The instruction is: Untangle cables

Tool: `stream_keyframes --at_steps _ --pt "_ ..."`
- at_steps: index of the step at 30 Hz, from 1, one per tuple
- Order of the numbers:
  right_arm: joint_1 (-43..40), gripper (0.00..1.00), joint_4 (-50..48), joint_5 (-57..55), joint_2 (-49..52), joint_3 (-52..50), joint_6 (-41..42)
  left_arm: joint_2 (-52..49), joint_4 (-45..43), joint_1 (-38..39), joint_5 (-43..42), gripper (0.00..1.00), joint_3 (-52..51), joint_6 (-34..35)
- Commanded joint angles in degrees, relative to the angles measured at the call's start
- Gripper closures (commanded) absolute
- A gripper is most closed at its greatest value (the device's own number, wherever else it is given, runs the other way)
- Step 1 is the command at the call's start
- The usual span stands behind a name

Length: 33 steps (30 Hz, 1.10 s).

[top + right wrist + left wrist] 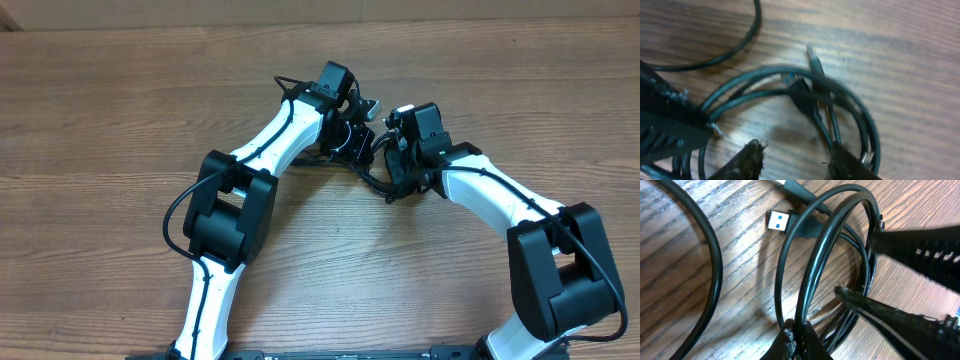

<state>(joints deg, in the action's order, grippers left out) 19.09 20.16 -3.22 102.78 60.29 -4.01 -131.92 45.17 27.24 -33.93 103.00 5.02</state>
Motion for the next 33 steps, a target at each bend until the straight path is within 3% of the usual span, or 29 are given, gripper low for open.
stream_keyframes --at_steps 1,17,26,33 --pt "-0.5 0.57 -2.2 -0.3 0.2 -0.3 -1.0 -0.9 0.0 -0.3 -1.7 0.96 0.9 0.9" --pt "-0.5 0.57 -3.5 -5.6 5.2 -0.3 -1.0 -0.9 0.4 -0.3 -1.7 0.96 0.9 0.8" --pt "-0.9 0.48 -4.5 -6.0 8.0 -0.3 -1.0 -0.9 0.7 -0.3 -1.7 0.96 0.9 0.1" --pt "-0.8 0.47 0.1 -4.5 9.9 -0.3 3.1 -0.9 0.7 -0.3 -1.6 0.96 0.9 0.1"
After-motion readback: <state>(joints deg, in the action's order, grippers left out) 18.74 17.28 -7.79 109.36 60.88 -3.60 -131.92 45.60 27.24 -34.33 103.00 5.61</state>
